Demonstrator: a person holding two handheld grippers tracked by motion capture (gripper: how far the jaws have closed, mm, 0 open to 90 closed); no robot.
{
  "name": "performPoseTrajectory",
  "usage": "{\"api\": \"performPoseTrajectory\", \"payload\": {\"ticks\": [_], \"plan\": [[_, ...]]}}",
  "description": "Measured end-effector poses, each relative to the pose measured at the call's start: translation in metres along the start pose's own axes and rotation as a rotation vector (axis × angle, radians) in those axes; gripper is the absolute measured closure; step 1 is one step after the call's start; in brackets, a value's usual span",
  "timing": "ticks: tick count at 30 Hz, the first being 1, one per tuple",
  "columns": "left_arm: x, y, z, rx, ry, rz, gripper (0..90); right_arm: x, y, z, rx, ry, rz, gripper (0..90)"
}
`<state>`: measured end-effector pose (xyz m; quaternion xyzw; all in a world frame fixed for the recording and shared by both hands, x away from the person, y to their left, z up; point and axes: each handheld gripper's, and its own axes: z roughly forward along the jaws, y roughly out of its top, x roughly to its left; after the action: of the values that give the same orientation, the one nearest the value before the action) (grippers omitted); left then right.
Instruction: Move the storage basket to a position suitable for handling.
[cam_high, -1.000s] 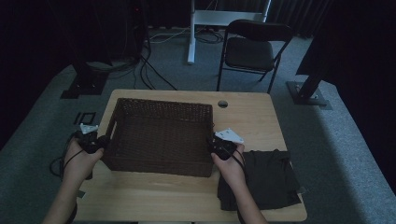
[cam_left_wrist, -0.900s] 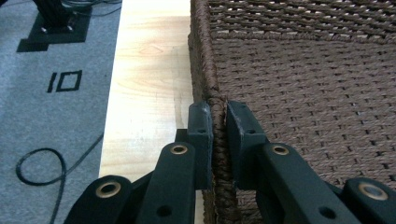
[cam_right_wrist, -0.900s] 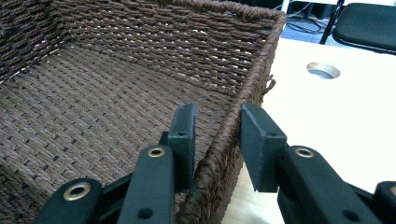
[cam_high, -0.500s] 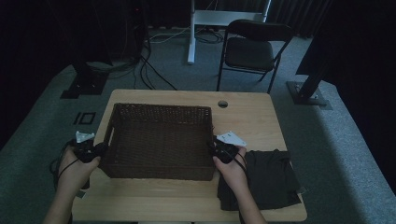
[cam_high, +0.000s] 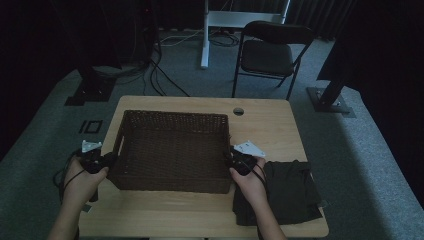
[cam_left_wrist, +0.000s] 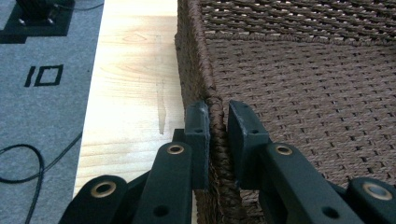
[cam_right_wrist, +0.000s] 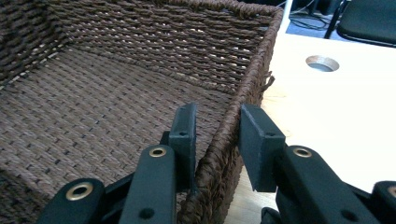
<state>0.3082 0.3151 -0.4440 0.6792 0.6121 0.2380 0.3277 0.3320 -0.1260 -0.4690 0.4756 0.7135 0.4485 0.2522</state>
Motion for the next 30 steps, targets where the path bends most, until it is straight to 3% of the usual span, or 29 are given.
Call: {"api": "performPoseTrajectory", "payload": {"ticks": [3,6,21,23,25,26,28,30], "plan": [[0.002,0.002,0.001,0.005,0.019,0.012,79.3,0.003,0.003,0.003,0.008,-0.009,-0.007,67.8],[0.008,0.004,0.003,-0.001,0.032,-0.004,79.5,0.008,0.005,0.008,0.008,-0.007,-0.012,67.8],[0.013,0.003,0.002,-0.011,0.002,-0.034,79.2,0.004,0.010,0.016,0.015,0.019,0.004,67.3],[0.014,0.002,0.003,-0.015,-0.012,-0.033,77.4,0.003,0.009,0.016,0.012,0.028,0.008,63.4],[0.016,0.000,0.005,-0.041,-0.079,-0.063,61.4,-0.001,0.009,0.016,0.009,0.047,0.015,47.7],[0.017,-0.001,0.006,-0.049,-0.090,-0.052,56.2,-0.003,0.009,0.015,-0.005,0.060,0.027,42.2],[0.020,-0.002,0.008,-0.084,-0.081,-0.013,40.0,-0.006,0.009,0.014,-0.018,0.076,0.017,35.1],[0.022,-0.002,0.008,-0.081,-0.069,0.012,32.1,-0.007,0.011,0.012,-0.019,0.110,-0.001,27.3]]}}
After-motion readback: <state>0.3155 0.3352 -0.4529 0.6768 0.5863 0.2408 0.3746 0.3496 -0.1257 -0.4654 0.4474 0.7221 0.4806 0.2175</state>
